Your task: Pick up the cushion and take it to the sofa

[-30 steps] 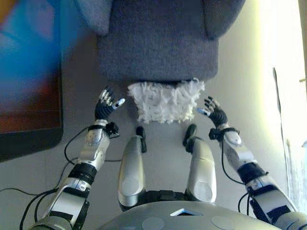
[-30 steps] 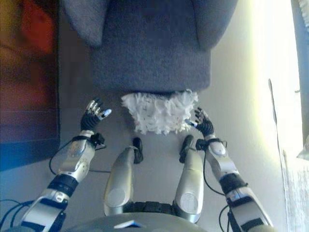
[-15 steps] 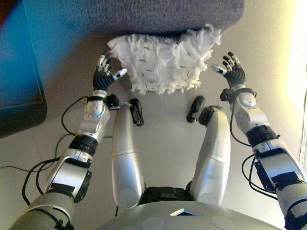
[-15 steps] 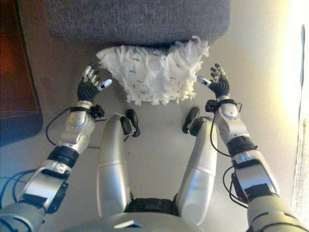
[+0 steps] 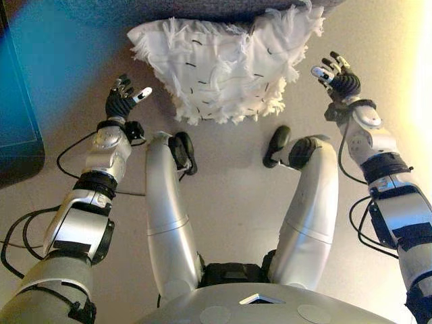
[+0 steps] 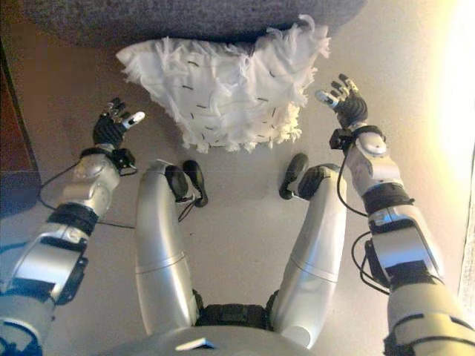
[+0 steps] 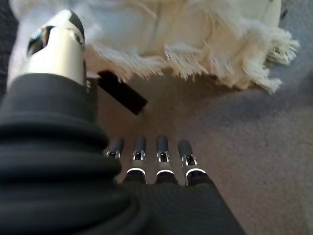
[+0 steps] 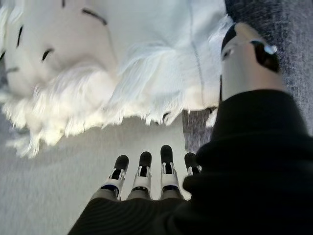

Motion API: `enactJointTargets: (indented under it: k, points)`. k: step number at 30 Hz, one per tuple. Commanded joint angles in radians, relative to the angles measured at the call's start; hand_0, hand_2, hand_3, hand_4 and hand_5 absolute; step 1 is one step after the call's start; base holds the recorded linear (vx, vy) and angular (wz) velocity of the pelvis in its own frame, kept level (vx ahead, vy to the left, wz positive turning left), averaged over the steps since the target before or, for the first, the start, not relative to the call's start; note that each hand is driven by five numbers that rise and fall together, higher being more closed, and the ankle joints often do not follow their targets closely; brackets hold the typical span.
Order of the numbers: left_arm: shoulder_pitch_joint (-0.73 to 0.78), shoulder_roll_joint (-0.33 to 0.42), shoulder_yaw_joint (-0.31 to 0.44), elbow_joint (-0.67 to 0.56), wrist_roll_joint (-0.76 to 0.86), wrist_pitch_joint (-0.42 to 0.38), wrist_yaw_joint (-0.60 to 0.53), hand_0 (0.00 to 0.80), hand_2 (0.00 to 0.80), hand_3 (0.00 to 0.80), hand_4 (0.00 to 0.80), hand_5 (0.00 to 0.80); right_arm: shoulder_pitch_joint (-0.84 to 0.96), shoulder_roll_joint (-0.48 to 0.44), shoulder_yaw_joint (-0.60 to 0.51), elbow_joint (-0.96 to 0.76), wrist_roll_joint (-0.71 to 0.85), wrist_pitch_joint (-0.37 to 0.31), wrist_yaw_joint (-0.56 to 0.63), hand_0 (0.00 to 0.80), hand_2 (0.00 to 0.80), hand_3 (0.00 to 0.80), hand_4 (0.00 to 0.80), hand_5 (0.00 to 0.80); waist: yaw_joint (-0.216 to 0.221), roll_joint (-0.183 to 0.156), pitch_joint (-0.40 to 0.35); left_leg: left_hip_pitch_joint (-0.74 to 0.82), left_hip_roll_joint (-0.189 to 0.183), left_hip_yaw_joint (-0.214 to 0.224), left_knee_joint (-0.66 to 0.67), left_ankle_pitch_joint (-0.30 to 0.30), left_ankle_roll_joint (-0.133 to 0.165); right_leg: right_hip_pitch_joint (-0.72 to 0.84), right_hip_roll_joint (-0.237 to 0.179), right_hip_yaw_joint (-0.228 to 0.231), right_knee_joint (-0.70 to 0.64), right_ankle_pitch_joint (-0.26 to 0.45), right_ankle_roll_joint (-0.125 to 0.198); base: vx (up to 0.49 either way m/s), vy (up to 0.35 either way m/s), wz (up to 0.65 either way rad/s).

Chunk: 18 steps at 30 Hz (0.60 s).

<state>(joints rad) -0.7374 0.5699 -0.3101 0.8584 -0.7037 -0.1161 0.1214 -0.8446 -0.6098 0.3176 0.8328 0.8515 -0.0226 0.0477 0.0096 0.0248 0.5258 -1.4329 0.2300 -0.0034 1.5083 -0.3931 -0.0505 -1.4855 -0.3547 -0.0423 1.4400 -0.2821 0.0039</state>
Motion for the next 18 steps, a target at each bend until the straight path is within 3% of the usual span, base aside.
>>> enactJointTargets:
  k: [1, 11, 18]
  points:
    - [-0.079, 0.028, -0.032, 0.016, -0.050, -0.006, -0.027, 0.000, 0.000, 0.000, 0.000, 0.000, -0.050, -0.020, 0.022, 0.033, 0.037, 0.009, 0.056, 0.000, 0.000, 0.000, 0.000, 0.000, -0.012, 0.017, -0.006, -0.002, 0.003, 0.009, -0.019, -0.029, 0.020, 0.054, -0.015, 0.088, 0.030, -0.088, 0.019, 0.015, -0.007, 0.05]
    - [-0.273, 0.012, -0.149, 0.066, -0.166, 0.072, -0.197, 0.000, 0.000, 0.000, 0.000, 0.000, -0.224, 0.009, 0.130, 0.123, 0.013, 0.095, 0.098, 0.000, 0.000, 0.000, 0.000, 0.000, -0.010, 0.019, -0.006, -0.072, 0.027, 0.005, 0.079, -0.068, 0.038, -0.019, -0.049, 0.108, 0.105, -0.101, 0.007, 0.023, -0.004, 0.09]
    - [-0.385, -0.018, -0.228, 0.166, -0.182, 0.145, -0.232, 0.000, 0.000, 0.000, 0.000, 0.000, -0.311, 0.041, 0.184, 0.204, 0.027, 0.151, 0.119, 0.000, 0.000, 0.000, 0.000, 0.000, -0.016, 0.017, -0.006, -0.116, 0.047, -0.010, 0.162, -0.092, 0.052, -0.071, -0.074, 0.133, 0.180, -0.112, -0.006, 0.027, 0.012, 0.10]
